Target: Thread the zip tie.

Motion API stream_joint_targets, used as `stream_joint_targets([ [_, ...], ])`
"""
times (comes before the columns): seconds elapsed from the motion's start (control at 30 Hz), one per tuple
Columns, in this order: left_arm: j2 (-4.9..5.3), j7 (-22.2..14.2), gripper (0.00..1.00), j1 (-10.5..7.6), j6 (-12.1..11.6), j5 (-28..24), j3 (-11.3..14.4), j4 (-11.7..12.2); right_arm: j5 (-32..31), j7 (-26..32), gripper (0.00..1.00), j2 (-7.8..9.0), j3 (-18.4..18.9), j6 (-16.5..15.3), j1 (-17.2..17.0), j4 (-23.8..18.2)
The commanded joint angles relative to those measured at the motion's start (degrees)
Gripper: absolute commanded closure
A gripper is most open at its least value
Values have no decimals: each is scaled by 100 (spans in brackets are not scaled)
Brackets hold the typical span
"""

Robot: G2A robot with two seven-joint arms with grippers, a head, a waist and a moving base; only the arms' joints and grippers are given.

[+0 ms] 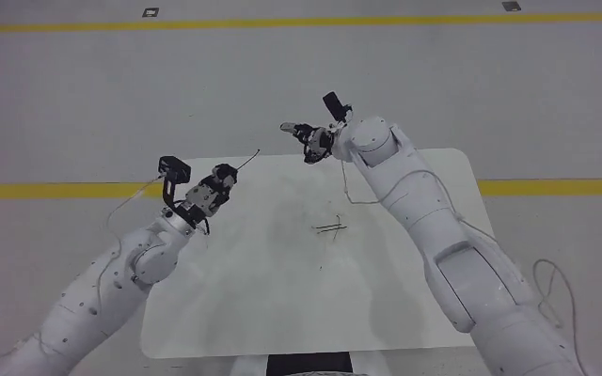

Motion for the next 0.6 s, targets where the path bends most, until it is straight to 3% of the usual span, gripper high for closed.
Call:
stream_joint_targets([
  [0.0,29,-309,100,77,8,-561,-102,-102,64,333,0,75,136,-313,-51,2],
  [0.17,103,-946,100,302,8,-1828,-244,-481,258,1255,0,169,262,-877,-119,90],
  [0.27,131,-1593,100,354,8,-2622,-308,-728,440,1547,0,156,268,-928,-128,148],
  [0.5,137,-1647,100,339,8,-2609,-336,-747,440,1547,0,156,268,-928,-128,148],
  [0.57,108,-1668,100,357,106,-3013,-330,-727,553,1490,0,158,306,-977,-231,73],
])
